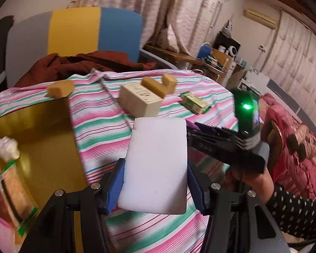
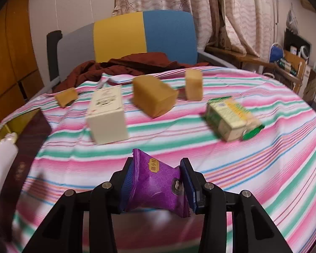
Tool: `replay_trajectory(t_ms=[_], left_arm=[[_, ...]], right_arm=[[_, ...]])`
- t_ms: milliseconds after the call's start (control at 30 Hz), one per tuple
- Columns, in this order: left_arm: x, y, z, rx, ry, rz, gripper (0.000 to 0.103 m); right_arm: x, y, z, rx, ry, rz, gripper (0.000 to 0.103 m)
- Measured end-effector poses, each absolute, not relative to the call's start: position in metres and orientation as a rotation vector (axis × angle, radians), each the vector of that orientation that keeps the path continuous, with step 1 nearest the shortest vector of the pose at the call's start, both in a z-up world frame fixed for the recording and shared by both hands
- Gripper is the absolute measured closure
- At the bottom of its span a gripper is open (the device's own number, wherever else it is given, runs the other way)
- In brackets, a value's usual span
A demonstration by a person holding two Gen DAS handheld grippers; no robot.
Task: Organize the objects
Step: 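Carry the white sponge and purple packet over the gold tray and release both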
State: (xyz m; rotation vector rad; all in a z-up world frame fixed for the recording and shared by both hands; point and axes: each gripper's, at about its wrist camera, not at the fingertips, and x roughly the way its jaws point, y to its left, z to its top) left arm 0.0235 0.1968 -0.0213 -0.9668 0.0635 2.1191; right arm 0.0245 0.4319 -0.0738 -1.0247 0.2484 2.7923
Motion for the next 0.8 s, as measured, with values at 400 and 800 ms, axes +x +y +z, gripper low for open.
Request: replay_trajectory(t_ms=[400, 800], left_arm=[[-0.006, 0.118, -0.018, -1.016, -0.097, 2.276, 0.046], [-0.074, 0.031, -0.021, -1.174, -0.178, 2.464, 0.046]], right_arm=[[0.038, 0.347, -0.027, -0.992, 0.341, 3.029, 0.059], [-0.021, 0.242, -0.004, -1.223, 0.226, 3.183, 0.058]])
